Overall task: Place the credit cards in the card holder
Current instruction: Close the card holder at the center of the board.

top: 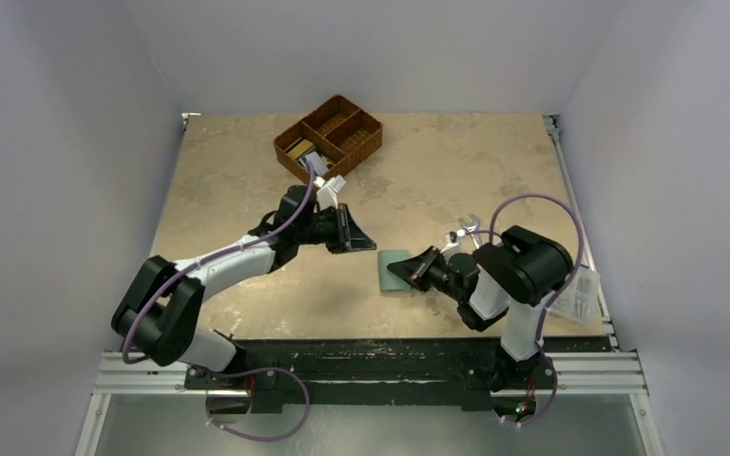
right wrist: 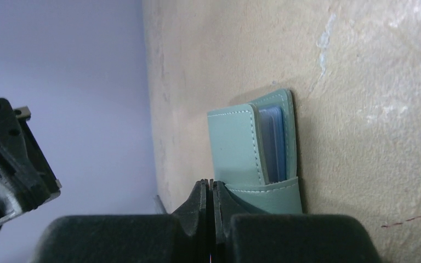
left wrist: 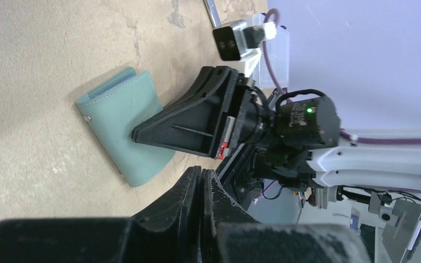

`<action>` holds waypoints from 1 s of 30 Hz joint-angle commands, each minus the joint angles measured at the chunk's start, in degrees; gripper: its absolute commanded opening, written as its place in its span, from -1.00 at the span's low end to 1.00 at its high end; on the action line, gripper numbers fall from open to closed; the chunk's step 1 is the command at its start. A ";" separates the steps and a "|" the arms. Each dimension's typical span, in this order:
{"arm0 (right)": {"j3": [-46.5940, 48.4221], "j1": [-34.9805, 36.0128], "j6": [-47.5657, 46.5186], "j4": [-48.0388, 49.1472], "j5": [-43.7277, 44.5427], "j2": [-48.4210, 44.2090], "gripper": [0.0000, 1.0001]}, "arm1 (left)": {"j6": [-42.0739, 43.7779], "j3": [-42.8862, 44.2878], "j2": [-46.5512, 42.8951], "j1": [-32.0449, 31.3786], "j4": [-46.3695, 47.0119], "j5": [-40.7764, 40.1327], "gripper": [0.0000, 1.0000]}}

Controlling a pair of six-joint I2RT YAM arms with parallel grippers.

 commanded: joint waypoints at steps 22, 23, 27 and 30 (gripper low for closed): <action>14.17 0.59 -26.74 -71.28 -0.70 -39.70 0.69 | 5.80 -1.86 -5.00 -0.27 -3.51 -2.69 -0.24; 15.99 0.47 -29.26 -75.82 0.13 -41.58 0.79 | 5.75 -2.14 -4.85 -0.33 -3.06 -2.60 -0.21; 24.80 0.51 -38.64 -95.28 5.15 -39.68 0.87 | 5.82 -3.18 -3.00 -0.95 -1.83 -2.44 0.08; 25.96 0.33 -38.97 -97.93 8.36 -39.53 0.91 | 4.55 -4.69 -2.83 -1.80 0.24 -2.53 0.12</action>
